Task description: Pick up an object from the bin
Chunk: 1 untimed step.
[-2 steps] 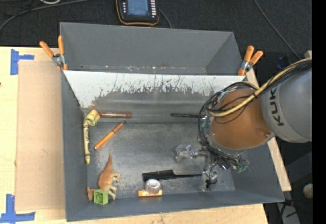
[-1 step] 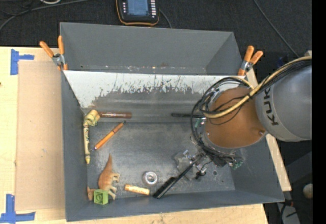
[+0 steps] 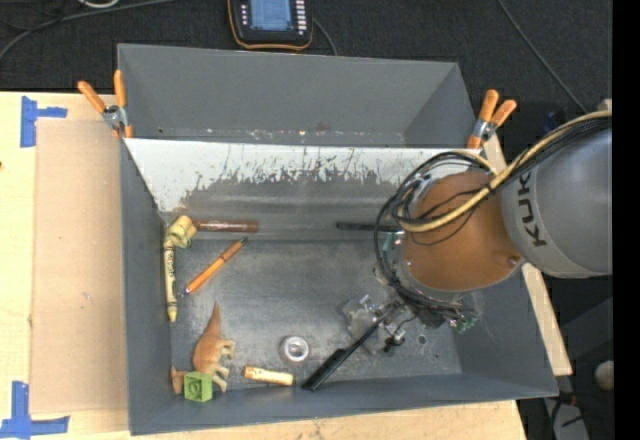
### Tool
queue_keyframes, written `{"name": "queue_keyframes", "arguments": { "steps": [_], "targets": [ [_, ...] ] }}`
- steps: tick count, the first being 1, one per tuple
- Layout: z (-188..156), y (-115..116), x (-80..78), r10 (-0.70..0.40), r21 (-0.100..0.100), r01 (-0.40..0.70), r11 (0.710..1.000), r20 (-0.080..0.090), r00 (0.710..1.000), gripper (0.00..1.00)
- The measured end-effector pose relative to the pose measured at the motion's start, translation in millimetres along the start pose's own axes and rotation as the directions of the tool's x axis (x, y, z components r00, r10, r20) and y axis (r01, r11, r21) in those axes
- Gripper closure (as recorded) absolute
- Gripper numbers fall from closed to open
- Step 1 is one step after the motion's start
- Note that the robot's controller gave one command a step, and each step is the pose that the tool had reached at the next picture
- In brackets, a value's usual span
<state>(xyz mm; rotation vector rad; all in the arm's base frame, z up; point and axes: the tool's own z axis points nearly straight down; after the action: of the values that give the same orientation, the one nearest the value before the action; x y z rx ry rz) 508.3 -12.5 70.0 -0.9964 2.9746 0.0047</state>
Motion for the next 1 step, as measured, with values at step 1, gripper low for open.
{"name": "queue_keyframes", "arguments": {
  "steps": [1],
  "targets": [
    [-23.0, 5.4, 0.9, 0.002, -0.008, -0.002, 1.000, -0.010, 1.000, 1.00]
  ]
}}
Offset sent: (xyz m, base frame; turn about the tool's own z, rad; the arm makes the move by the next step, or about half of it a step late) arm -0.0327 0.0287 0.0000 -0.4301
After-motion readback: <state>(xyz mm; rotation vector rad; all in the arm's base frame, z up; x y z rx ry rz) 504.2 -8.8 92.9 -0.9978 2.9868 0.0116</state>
